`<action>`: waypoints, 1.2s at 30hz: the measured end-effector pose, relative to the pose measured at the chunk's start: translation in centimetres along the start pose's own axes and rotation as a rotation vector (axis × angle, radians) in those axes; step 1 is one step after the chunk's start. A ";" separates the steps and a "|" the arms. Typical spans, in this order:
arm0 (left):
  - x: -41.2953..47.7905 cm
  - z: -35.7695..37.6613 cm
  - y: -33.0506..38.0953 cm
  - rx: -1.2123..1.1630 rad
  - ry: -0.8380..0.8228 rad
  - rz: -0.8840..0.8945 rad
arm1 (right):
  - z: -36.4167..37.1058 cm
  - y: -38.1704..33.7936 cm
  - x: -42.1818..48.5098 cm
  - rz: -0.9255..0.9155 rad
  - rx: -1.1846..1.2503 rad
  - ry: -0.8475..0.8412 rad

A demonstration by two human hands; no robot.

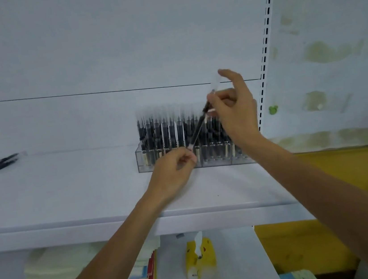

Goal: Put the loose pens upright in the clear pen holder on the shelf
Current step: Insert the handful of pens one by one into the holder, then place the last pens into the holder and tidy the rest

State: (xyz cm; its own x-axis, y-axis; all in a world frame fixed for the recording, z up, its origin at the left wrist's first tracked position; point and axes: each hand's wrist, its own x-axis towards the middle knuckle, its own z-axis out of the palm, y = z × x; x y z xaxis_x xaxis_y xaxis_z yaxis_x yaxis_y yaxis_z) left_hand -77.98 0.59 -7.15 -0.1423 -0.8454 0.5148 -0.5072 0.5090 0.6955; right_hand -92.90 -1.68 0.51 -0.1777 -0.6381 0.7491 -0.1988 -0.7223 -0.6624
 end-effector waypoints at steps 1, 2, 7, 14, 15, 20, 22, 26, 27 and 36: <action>-0.1 0.1 -0.1 0.079 -0.041 0.035 | -0.6 -0.1 0.9 -0.061 -0.057 0.029; -0.1 0.3 -0.3 0.167 -0.084 0.066 | -1.0 0.1 1.5 -0.107 -0.126 0.040; 0.2 1.0 -0.7 0.487 -0.238 0.011 | -2.3 1.9 2.4 -0.175 -0.289 -0.029; 0.3 1.1 -1.0 0.463 -0.224 0.012 | -2.0 3.8 1.8 -0.183 -0.363 -0.094; 0.3 1.1 -1.1 0.459 -0.221 0.015 | -1.8 4.1 1.6 -0.161 -0.402 -0.150; 0.0 1.2 -1.3 0.400 -0.191 0.029 | -0.8 5.5 0.0 -0.152 -0.526 -0.249; -0.1 1.1 -1.0 0.396 -0.142 0.022 | -0.6 5.5 -0.1 -0.139 -0.566 -0.228; -0.5 1.1 -0.3 0.547 -0.045 0.045 | -0.5 4.8 0.0 -0.078 -0.728 -0.161; -0.5 1.1 -0.1 0.603 -0.061 0.074 | -0.2 4.1 0.3 -0.088 -0.724 -0.136; -2.1 -10.0 -4.3 0.669 -0.031 0.006 | 10.9 -2.7 0.1 -0.186 -0.580 -0.325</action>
State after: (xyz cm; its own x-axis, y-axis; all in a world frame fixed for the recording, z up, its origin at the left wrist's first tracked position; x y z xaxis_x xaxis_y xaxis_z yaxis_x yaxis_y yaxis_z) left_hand -67.04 1.84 -6.21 -0.1664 -0.8520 0.4965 -0.9226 0.3122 0.2265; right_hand -81.85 -2.68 2.37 0.1889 -0.6304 0.7530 -0.6973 -0.6260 -0.3491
